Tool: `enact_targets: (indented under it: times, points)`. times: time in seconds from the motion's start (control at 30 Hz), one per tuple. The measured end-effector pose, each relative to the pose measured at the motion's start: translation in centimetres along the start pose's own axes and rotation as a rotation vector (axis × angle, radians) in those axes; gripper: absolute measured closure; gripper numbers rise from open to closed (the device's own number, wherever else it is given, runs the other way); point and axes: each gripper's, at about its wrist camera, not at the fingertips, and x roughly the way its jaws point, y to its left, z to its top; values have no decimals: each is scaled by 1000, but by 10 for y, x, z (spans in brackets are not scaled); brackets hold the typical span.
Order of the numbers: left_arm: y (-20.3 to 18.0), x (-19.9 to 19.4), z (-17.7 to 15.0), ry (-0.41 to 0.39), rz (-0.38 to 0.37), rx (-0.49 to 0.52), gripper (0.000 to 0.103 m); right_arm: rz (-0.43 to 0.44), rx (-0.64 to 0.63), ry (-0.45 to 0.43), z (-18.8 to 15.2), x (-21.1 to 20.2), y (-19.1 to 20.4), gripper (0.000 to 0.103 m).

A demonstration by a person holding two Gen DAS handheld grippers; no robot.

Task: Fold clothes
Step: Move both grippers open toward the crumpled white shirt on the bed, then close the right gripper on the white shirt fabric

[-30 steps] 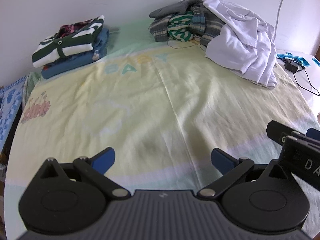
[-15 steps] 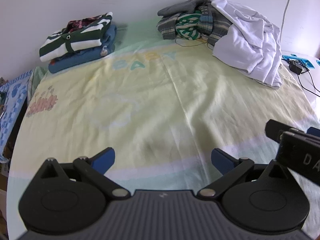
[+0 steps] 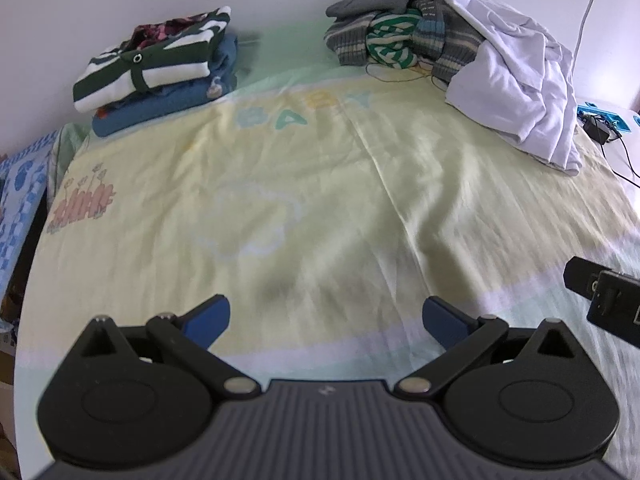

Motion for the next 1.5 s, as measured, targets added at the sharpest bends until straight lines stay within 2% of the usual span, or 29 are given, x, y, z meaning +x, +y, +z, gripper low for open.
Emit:
enact_targets:
  times: [0.57, 0.7, 0.9, 1.17, 1.27, 1.37, 1.5]
  points:
    - [9, 8, 12, -13, -51, 43, 1, -55, 18, 1, 2, 3, 18, 24]
    - [9, 10, 16, -12, -60, 56, 1, -92, 38, -4, 5, 5, 20, 24]
    - [4, 10, 29, -24, -84, 84, 1, -103, 56, -12, 16, 10, 16, 24]
    - [-10, 9, 77, -74, -61, 98, 1, -38, 43, -94, 65, 11, 0, 24]
    - [-19, 8, 106, -113, -49, 124, 1, 4, 2, -131, 93, 15, -7, 24]
    - [-30, 7, 138, -142, -64, 153, 1, 62, -35, -103, 126, 26, -18, 24]
    - [-49, 17, 180, -172, -54, 201, 1, 65, -102, -162, 166, 41, -31, 26]
